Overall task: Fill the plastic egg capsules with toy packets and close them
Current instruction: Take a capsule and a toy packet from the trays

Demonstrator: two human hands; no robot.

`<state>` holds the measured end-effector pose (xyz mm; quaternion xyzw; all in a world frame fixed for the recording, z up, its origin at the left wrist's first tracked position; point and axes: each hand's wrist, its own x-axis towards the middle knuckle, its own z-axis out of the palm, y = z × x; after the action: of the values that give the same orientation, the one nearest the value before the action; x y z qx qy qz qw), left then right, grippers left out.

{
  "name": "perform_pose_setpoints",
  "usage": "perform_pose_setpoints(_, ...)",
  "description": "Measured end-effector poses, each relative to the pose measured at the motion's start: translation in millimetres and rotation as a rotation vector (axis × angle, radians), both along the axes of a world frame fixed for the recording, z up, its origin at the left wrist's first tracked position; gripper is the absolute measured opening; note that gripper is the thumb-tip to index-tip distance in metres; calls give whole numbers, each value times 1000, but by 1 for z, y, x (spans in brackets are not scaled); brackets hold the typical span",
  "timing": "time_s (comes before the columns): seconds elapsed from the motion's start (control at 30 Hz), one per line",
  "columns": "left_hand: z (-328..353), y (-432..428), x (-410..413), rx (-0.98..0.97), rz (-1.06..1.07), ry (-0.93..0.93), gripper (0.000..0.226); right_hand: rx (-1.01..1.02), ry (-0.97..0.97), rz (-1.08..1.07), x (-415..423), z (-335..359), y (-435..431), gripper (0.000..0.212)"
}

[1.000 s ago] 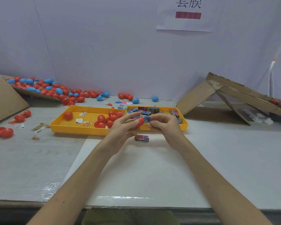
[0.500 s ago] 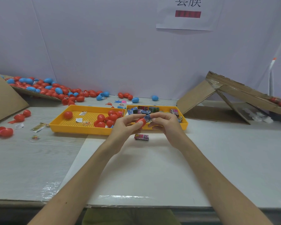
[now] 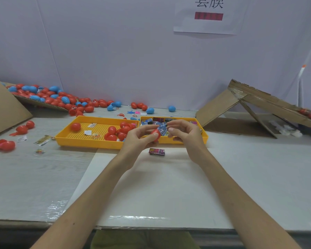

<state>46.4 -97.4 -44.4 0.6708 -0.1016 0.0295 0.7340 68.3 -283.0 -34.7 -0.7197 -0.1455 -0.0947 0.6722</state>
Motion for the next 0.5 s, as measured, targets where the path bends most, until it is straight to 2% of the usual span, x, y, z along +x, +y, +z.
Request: perform_pose_setpoints(0.5, -2, 0, 2, 210, 110, -105, 36, -128, -16, -10, 0, -4, 5, 10)
